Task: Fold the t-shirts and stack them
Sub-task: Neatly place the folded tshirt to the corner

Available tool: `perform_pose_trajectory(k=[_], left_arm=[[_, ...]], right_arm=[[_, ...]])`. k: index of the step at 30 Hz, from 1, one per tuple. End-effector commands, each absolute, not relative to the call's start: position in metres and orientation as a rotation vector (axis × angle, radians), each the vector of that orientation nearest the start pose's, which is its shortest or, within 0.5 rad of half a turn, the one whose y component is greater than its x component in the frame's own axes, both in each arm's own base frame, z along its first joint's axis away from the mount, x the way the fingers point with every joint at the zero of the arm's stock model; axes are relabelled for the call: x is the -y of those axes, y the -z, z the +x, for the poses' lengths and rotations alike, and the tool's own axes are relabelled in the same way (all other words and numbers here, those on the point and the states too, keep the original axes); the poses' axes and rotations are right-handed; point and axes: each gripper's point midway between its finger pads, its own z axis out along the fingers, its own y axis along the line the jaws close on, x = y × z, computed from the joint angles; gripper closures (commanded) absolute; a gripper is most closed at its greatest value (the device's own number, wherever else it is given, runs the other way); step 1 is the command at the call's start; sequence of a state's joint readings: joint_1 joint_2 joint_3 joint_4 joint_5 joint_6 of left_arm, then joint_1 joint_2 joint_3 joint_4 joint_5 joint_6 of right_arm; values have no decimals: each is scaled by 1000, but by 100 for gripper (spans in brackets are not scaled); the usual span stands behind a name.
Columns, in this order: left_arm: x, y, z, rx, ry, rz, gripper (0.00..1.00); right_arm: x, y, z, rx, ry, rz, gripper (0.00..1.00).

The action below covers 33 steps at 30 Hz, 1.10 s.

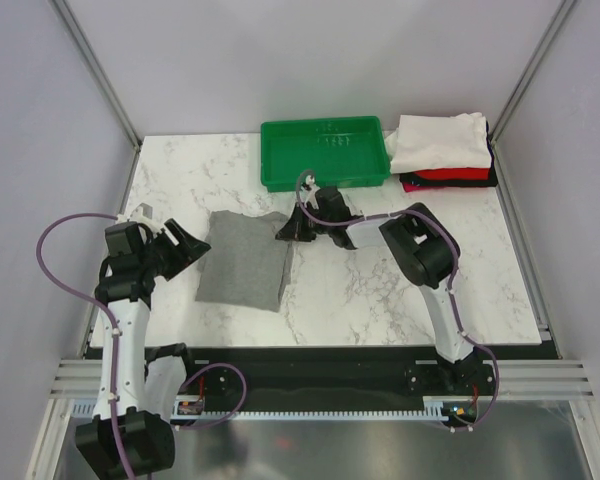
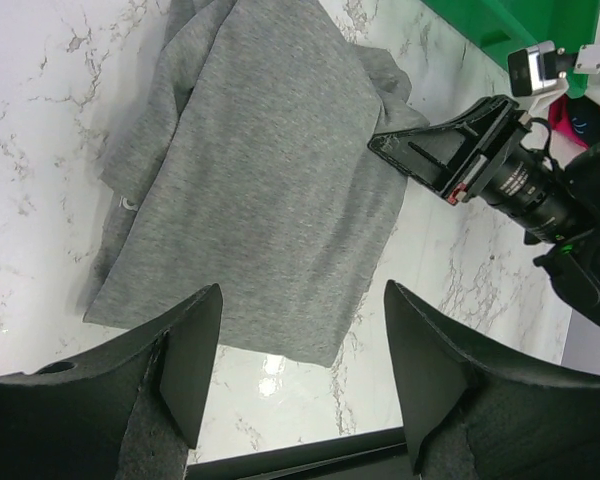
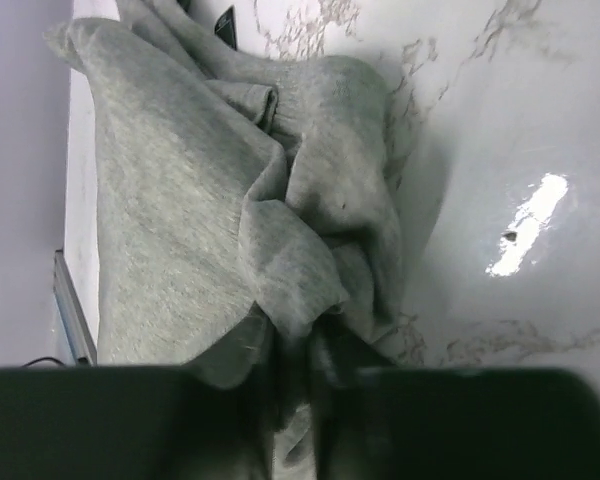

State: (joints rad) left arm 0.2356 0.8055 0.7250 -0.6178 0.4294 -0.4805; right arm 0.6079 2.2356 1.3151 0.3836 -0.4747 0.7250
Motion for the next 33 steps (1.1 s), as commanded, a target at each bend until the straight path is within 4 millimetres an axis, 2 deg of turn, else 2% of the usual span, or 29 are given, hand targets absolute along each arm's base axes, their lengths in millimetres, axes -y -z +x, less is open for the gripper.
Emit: perform_pose_trajectory(k=[1, 2, 4, 5, 6, 7, 8, 9, 10, 11, 13, 14, 16, 19, 21, 23, 24, 26, 28, 29, 30, 32, 33], left_arm=[[36, -179, 253, -2157, 618, -502, 27], [36, -179, 253, -2156, 617, -502, 27], [36, -178, 253, -2158, 617, -500, 27], [36, -178, 253, -2159, 615, -497, 28], [36, -179, 253, -2158, 616, -495, 27], [38, -180, 253, -2156, 620, -491, 28], [38, -179, 253, -2158, 619, -491, 28], [38, -179, 253, -2157, 620, -489, 28], [38, -181, 253, -2153, 618, -485, 28], [38, -181, 253, -2151, 616, -485, 28], [39, -180, 252, -2153, 617, -485, 28], [39, -180, 252, -2154, 617, -486, 28], [39, -179, 252, -2160, 617, -484, 28], [40, -179, 252, -2159, 617, -481, 28], [39, -180, 252, -2156, 612, -484, 28], [38, -179, 253, -2157, 609, -485, 28], [39, -180, 252, -2157, 611, -481, 28], [40, -178, 252, -2163, 613, -481, 28], [39, -177, 253, -2167, 612, -484, 29], [39, -177, 253, -2168, 609, -483, 29], [39, -176, 253, -2170, 610, -487, 29], [39, -176, 253, -2173, 610, -487, 29], [39, -175, 253, -2174, 612, -486, 29]], right_arm=[[-392, 31, 350, -2484, -1261, -198, 89], [-391, 21, 353, -2456, -1252, -224, 100], [-380, 21, 351, -2502, -1171, -260, 100], [-372, 6, 359, -2482, -1106, -263, 100], [-358, 8, 353, -2527, -1030, -305, 100], [-345, 4, 357, -2535, -987, -289, 100], [-337, -22, 364, -2485, -957, -290, 100], [-318, -19, 356, -2541, -885, -267, 100], [-302, -26, 362, -2526, -810, -295, 100], [-291, -50, 366, -2483, -756, -303, 100], [-251, -56, 371, -2492, -516, -333, 100], [-240, -75, 375, -2455, -456, -336, 100], [-204, -88, 384, -2440, -253, -343, 100], [-176, -116, 397, -2385, -96, -345, 100], [-166, -136, 408, -2322, -16, -398, 100], [-154, -145, 419, -2297, 64, -392, 100], [-151, -158, 429, -2264, 102, -407, 100], [-138, -163, 441, -2255, 168, -379, 100], [-124, -186, 460, -2211, 227, -345, 100], [-119, -185, 462, -2217, 241, -333, 100], [-114, -198, 469, -2193, 252, -313, 100], [-103, -209, 479, -2176, 256, -277, 100], [-101, -221, 484, -2150, 254, -266, 100]])
